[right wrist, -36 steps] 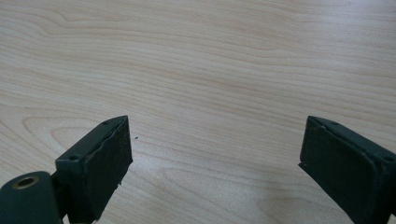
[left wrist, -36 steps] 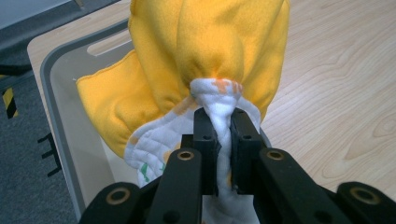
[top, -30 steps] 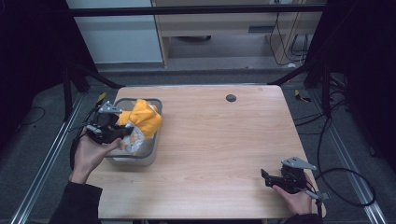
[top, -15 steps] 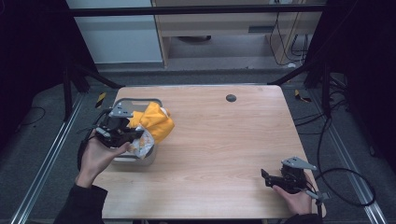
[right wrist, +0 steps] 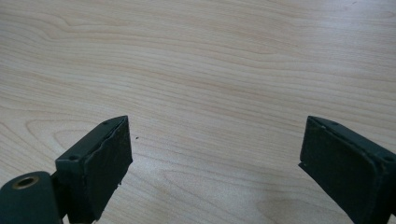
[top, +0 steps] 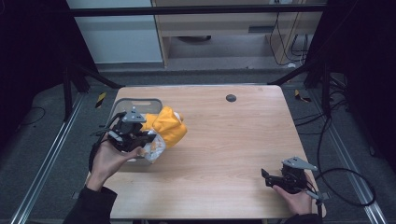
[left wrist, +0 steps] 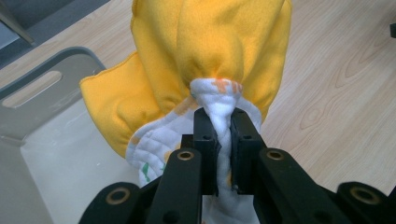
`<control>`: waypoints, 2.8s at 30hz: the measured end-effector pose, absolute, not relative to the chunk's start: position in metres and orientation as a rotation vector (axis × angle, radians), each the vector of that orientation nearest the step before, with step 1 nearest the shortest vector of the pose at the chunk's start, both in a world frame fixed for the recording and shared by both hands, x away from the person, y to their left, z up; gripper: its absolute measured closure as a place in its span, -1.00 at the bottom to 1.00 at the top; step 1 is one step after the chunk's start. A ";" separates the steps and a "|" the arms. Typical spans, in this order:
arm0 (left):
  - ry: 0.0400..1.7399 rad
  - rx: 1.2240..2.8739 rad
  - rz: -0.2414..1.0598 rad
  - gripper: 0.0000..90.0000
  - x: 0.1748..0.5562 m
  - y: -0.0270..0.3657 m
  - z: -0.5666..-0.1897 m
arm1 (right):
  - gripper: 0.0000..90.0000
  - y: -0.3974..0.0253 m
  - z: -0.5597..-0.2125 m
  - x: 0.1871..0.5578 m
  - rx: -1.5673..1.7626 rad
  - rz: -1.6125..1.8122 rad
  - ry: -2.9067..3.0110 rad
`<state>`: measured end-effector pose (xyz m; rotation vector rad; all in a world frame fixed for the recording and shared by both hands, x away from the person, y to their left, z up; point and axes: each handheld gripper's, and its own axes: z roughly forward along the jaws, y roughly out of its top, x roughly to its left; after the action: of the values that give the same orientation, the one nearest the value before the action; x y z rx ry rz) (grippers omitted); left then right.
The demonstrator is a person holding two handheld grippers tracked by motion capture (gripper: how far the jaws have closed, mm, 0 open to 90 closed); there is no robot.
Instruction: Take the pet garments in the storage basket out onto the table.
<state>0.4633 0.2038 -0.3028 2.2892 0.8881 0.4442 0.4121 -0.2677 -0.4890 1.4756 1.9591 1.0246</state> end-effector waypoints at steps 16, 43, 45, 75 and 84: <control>0.811 2.317 0.408 0.85 0.462 0.170 -0.311 | -0.80 -0.268 -0.488 0.412 1.470 1.029 1.955; 0.725 2.366 0.326 0.85 0.466 0.133 -0.336 | -0.80 -0.270 -0.488 0.412 1.468 1.027 1.955; 0.722 2.375 0.318 0.85 0.467 0.130 -0.339 | -0.80 -0.270 -0.489 0.413 1.461 1.021 1.956; 0.689 2.438 0.249 0.85 0.471 0.103 -0.379 | -0.81 -0.270 -0.489 0.413 1.461 1.016 1.955; 0.693 2.460 0.215 0.85 0.474 0.096 -0.394 | -0.82 -0.270 -0.489 0.413 1.459 1.019 1.956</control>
<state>0.4738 0.0962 -0.3938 2.4598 0.6928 0.2152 0.4129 -0.2703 -0.4895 1.4588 1.9562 1.0185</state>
